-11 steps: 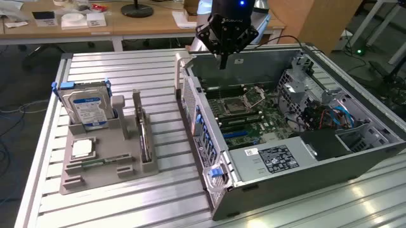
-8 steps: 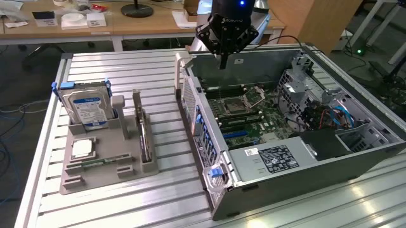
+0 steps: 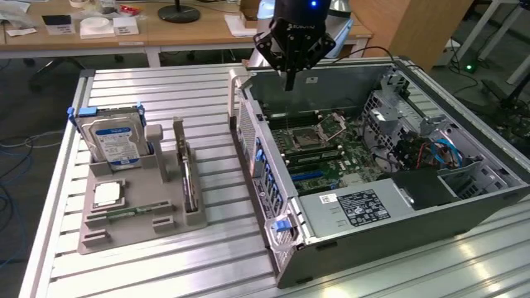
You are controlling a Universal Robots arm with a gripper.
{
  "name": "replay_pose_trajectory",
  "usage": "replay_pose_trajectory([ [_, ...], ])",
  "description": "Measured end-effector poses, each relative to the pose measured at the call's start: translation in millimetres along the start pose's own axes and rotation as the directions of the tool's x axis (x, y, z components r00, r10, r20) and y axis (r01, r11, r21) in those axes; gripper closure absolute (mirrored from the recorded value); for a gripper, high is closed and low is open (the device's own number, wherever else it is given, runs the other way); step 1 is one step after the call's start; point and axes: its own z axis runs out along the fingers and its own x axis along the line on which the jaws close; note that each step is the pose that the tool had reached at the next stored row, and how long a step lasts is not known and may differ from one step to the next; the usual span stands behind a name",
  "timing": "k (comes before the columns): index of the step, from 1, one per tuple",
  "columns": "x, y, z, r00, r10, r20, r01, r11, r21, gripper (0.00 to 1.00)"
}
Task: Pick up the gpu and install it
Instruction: 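Reach for the gpu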
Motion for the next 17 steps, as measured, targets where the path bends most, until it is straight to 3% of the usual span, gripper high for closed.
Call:
replay_pose_trajectory([
  [17, 7.2, -0.6, -0.2, 1.0, 0.0, 0.0, 0.0, 1.0, 0.0, 0.89],
])
